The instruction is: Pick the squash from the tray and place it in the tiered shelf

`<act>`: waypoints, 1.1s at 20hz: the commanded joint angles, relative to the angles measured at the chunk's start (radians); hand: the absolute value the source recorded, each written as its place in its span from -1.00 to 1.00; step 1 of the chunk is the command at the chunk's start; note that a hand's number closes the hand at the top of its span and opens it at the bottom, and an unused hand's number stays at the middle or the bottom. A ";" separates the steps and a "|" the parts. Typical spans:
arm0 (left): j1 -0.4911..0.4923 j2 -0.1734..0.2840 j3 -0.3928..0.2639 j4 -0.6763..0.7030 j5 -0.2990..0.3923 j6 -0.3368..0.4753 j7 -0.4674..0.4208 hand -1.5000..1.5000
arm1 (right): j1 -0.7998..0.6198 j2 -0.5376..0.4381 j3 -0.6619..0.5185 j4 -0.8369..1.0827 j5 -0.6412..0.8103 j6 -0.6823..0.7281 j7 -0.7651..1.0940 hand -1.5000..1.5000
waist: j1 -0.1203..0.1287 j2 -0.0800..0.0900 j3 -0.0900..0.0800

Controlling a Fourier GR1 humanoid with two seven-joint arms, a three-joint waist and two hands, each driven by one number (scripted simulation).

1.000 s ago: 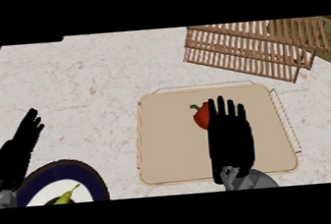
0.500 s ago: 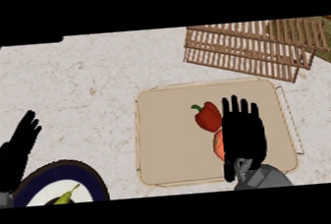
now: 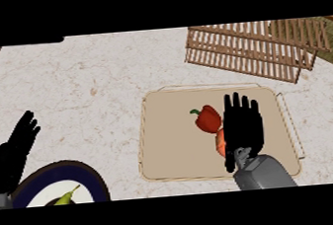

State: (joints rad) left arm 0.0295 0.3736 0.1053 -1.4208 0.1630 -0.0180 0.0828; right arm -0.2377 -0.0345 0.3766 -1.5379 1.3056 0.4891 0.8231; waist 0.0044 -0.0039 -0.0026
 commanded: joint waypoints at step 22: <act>-0.002 -0.094 -0.001 -0.027 -0.112 -0.001 0.014 0.00 | -0.057 -0.007 0.022 -0.141 0.044 -0.042 -0.144 1.00 | -0.001 0.003 0.003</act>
State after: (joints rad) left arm 0.0287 0.3115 0.1374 -1.4269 0.0899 -0.0459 0.0900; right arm -0.2312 -0.0612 0.4251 -1.6527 1.3856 0.4293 0.7225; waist 0.0016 -0.0043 -0.0022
